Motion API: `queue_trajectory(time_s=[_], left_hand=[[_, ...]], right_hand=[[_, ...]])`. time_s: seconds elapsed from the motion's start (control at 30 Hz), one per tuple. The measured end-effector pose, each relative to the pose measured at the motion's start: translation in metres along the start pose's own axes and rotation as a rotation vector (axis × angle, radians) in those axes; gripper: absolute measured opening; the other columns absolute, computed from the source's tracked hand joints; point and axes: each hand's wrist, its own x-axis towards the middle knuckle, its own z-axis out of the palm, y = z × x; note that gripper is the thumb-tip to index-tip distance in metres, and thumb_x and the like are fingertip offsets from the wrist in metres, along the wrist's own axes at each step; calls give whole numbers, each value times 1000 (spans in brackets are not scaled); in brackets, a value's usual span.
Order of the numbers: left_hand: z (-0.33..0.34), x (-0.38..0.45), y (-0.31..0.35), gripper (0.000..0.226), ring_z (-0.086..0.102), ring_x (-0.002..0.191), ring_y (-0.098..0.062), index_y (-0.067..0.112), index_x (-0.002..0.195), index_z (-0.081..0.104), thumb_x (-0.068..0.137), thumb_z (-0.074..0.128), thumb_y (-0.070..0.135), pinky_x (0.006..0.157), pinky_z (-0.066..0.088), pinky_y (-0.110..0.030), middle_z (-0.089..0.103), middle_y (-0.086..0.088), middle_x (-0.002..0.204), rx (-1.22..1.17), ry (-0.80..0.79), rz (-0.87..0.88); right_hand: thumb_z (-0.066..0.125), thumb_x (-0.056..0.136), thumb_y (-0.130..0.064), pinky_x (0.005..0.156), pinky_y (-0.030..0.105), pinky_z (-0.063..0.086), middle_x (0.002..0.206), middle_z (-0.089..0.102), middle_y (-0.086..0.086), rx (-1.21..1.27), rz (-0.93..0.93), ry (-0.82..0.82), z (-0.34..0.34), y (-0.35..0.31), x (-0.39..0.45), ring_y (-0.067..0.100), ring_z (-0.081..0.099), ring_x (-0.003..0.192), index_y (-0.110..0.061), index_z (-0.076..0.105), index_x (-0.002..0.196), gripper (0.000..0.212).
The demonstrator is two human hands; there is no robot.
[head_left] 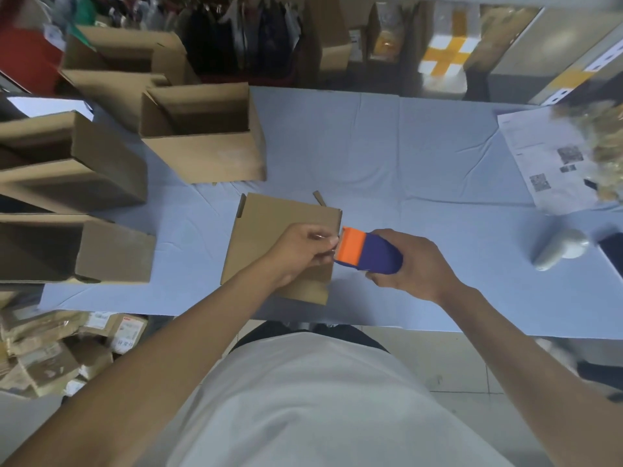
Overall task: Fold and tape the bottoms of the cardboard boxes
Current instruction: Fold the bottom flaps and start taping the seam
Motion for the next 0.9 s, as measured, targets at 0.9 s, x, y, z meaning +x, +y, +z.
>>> queue_trajectory(time_s=[0.9], left_hand=[[-30,2,-14,7,69,60,-20,9,65,75,71,79,11,68,60,-34,72,-7,62,514,298,-49]], right_hand=[[78,67,-43,61,17,38,89,64,-21,-203,206,-156,5,35,-21,10,60,80,-43,56,112,50]])
